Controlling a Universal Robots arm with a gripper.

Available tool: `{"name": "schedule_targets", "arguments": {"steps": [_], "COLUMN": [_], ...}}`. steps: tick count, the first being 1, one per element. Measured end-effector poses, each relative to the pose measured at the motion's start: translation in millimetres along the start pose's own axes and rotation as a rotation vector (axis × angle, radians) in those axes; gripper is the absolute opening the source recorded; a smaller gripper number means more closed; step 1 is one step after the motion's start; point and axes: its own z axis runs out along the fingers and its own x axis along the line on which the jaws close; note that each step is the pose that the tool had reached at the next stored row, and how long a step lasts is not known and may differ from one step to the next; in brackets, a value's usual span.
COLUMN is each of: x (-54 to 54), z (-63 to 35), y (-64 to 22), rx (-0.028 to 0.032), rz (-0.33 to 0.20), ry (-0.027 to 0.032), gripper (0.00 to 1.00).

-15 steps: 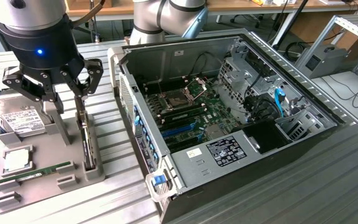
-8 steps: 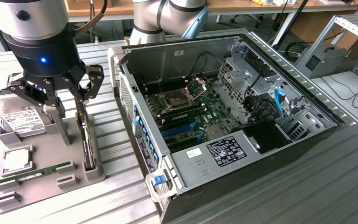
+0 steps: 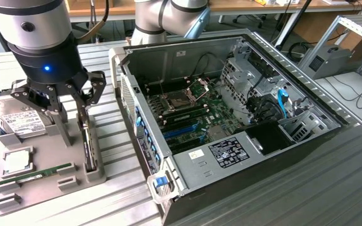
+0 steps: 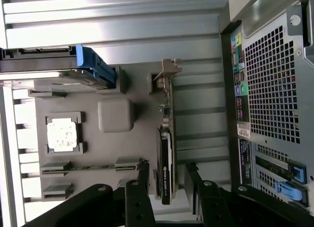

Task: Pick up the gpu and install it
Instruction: 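Pick up the gpu and move the gpu toward the slot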

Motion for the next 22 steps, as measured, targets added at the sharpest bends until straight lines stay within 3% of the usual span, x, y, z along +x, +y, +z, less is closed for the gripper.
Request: {"name": "schedule_targets", "arguments": {"steps": [14,22], "x": [0.6,0.6], "z": [24.1,25.4], "y": [-1.1,-1.1], "rx": [0.0,0.0], "rz": [0.0,0.0], "ry": [-0.0001,0.0], "gripper": [0.42,0.42]}}
